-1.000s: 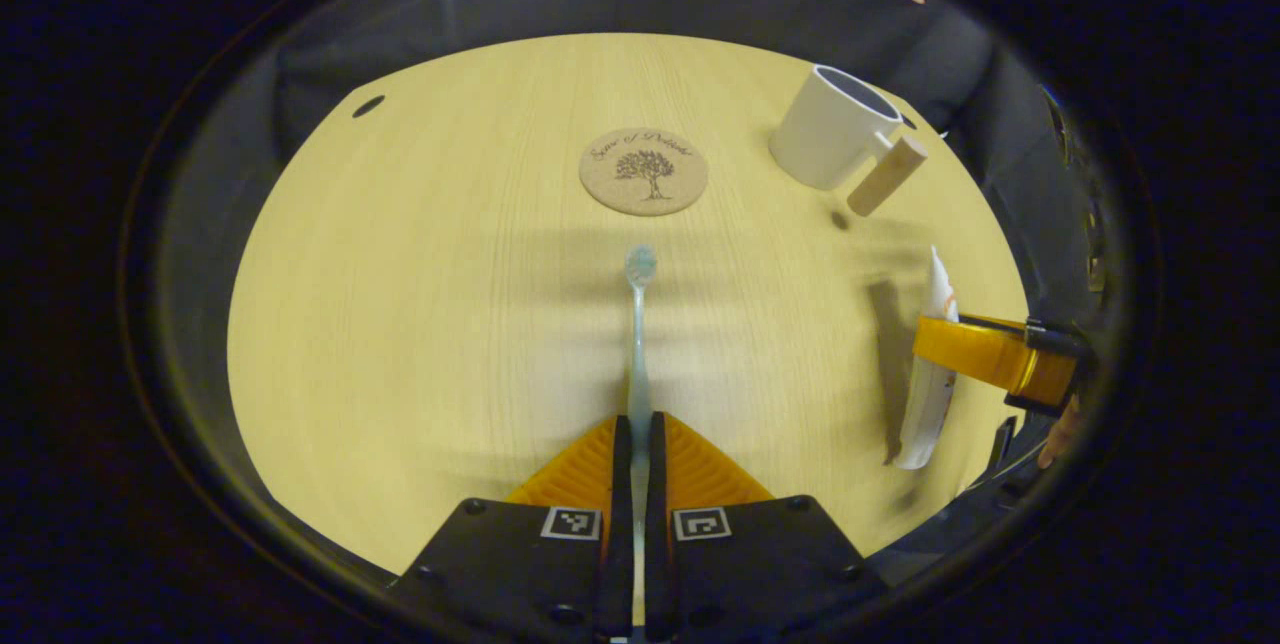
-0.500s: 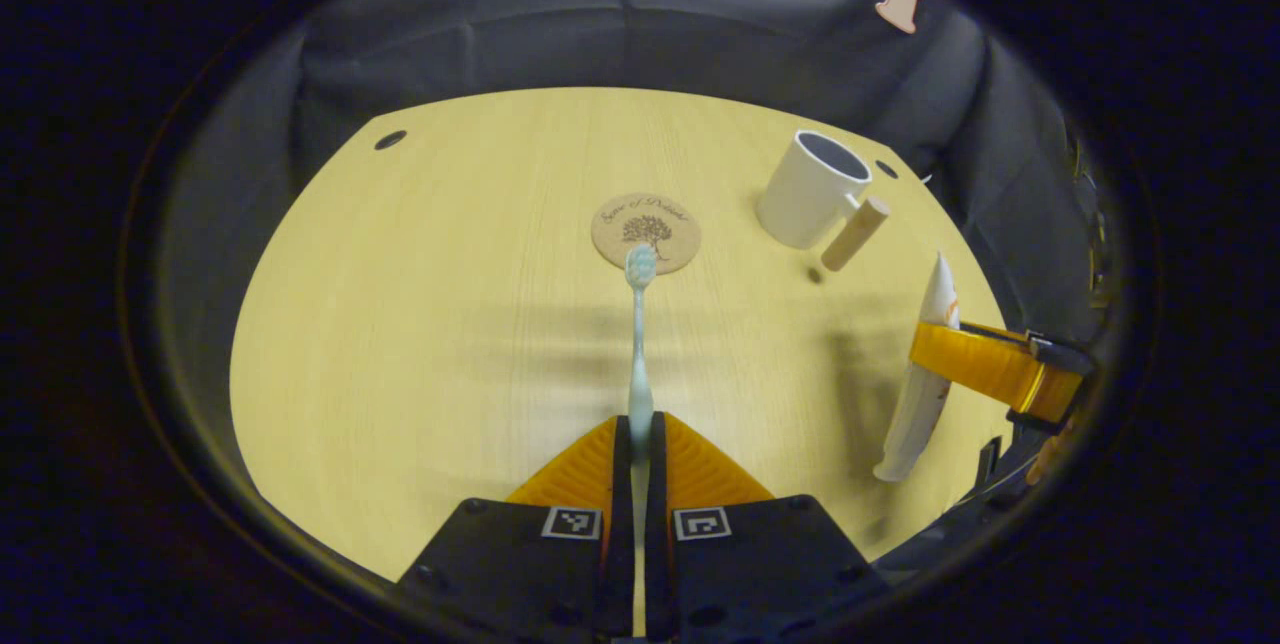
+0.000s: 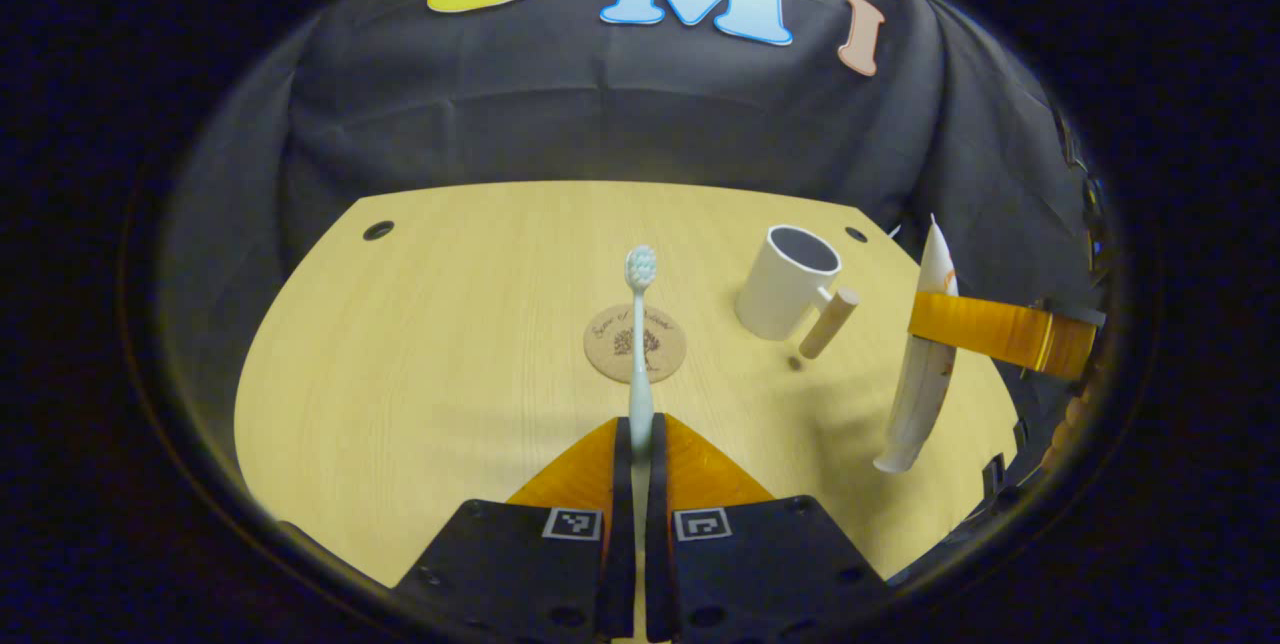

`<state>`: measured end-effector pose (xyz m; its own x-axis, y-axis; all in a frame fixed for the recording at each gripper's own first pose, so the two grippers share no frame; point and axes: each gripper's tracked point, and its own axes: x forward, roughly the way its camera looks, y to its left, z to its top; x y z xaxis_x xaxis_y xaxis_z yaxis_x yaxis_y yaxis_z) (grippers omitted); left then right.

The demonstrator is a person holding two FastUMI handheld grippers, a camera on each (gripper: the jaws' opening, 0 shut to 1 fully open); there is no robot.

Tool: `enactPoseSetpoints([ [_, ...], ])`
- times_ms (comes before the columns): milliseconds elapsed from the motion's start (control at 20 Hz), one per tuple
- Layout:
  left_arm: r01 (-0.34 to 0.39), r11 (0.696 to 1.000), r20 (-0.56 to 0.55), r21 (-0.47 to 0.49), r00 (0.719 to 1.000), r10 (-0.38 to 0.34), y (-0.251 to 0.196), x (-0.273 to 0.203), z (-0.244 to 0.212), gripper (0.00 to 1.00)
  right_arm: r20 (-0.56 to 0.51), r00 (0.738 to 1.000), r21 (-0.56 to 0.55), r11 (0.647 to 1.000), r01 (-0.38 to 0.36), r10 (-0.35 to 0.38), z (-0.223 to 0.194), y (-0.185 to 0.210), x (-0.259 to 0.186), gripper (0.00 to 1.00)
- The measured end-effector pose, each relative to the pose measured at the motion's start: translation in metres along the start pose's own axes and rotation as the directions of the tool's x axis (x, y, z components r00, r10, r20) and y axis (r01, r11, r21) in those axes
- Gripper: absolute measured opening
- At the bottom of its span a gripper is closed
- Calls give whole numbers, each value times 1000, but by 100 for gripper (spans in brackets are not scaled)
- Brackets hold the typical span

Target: Put the toothbrush and toothpaste on the desktop into the cup, then pick up the cup and place it on the coaster on the desktop.

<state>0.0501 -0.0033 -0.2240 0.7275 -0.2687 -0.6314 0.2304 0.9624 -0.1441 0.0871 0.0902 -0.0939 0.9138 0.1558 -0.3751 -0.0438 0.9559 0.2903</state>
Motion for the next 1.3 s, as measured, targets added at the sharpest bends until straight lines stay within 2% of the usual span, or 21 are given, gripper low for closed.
enactPoseSetpoints([
  [100,44,999,56,20,997,-45,-5,5,16,12,46,999,1,1000,30,-30,20,1,6,24],
  [300,62,997,129,52,989,-68,-6,14,46,12,136,990,24,999,31,-34,62,13,12,24],
  [550,60,993,251,100,964,-84,-11,15,90,12,298,954,3,999,38,-38,107,16,19,23],
  [850,58,988,373,141,922,-107,-27,11,129,12,464,885,-70,995,70,-30,142,6,43,23],
  [950,66,988,380,138,918,-115,-34,13,129,12,531,847,-106,989,98,-27,153,1,50,23],
  [1050,72,987,392,143,912,-123,-40,14,133,12,560,828,-132,985,115,-21,152,-4,60,23],
  [1200,82,985,412,154,901,-139,-47,19,144,12,515,857,-144,984,100,-12,135,-7,82,23],
  [1250,84,985,414,153,899,-141,-47,20,143,12,503,864,-145,984,101,-15,129,-10,89,27],
  [1300,88,985,413,150,899,-144,-46,22,140,12,493,869,-144,983,112,-27,124,-13,94,23],
])
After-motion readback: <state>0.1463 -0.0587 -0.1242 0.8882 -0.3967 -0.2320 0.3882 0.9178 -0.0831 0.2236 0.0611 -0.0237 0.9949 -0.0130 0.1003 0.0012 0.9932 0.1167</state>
